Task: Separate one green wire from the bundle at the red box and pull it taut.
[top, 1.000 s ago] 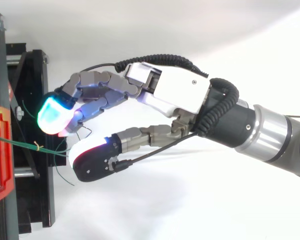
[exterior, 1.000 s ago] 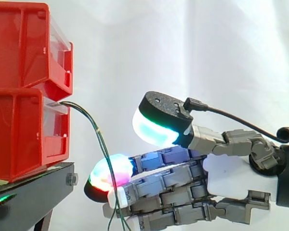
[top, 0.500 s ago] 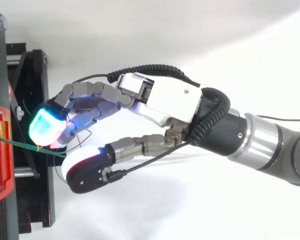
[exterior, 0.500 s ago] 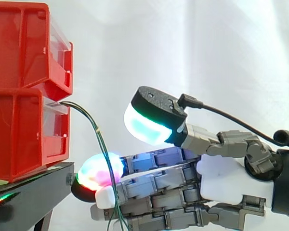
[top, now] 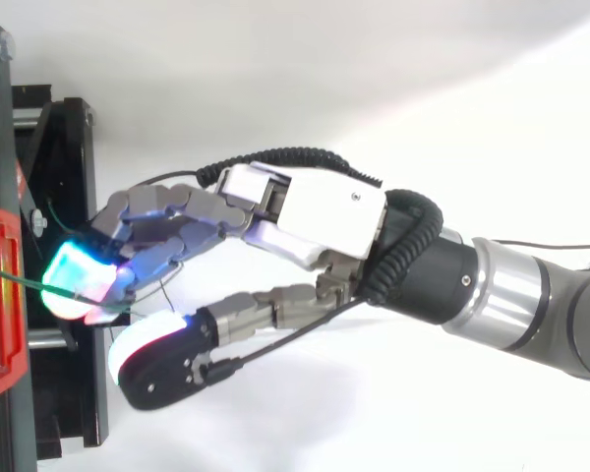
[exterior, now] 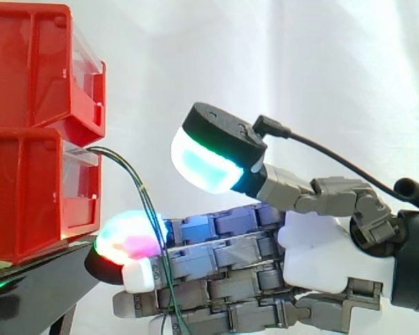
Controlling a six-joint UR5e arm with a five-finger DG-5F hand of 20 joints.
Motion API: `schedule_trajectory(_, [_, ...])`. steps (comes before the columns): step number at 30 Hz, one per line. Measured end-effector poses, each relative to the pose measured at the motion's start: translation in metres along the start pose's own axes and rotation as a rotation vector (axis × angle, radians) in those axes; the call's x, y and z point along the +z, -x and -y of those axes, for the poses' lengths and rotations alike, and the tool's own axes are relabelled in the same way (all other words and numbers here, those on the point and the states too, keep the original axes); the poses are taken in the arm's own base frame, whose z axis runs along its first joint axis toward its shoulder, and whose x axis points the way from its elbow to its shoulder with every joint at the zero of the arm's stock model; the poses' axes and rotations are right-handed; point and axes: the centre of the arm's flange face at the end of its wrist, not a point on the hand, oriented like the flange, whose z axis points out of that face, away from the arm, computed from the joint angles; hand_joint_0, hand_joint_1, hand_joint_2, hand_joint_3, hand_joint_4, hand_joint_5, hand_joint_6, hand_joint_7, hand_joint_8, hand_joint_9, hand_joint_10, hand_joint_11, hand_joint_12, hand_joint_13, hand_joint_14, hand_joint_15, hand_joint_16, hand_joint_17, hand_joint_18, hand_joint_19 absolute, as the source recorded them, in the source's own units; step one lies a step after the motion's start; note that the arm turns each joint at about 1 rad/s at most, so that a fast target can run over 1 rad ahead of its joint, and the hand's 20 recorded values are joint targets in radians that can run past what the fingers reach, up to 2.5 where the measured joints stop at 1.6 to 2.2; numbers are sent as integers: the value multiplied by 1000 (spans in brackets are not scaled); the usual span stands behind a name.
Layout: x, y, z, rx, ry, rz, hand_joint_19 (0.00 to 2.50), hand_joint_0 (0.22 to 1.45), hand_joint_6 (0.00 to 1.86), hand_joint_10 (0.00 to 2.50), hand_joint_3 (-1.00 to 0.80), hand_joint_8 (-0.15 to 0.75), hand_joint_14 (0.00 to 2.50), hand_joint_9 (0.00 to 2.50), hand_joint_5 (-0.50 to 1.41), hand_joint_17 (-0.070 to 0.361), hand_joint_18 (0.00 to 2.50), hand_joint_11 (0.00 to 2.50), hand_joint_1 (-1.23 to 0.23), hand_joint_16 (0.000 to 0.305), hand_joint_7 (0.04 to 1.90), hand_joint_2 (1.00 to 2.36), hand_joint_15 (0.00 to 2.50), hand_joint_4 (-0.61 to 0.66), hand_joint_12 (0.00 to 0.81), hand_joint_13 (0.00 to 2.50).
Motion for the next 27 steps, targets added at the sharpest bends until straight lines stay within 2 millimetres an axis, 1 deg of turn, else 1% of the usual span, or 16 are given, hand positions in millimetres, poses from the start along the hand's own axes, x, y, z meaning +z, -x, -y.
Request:
schedule_trajectory(4, [-1,-8,-3,23,-22,-19,292,597,504,12,-500,366,4,789,-134,112,474,330,-687,50,1102,1000,119,343,378,483])
schedule_trajectory(10, [-3,-13,-5,73,-42,-34,316,611,504,11,-500,373,4,835,-120,112,512,348,-675,50,1159,1000,129,330,377,515])
schedule_trajectory(17, [-4,-21,-9,101,-57,-54,322,617,504,10,-500,378,5,849,-115,112,524,348,-667,50,1185,1000,134,322,376,534])
schedule_trajectory(21, [-1,-18,-14,122,-56,-51,321,621,504,11,-500,384,5,871,-111,111,538,365,-663,49,1202,1000,145,314,378,550])
schedule_trajectory(27, [2,-8,-16,129,-75,-39,336,627,504,11,-478,387,6,882,-107,112,555,365,-652,50,1238,1002,161,297,377,573])
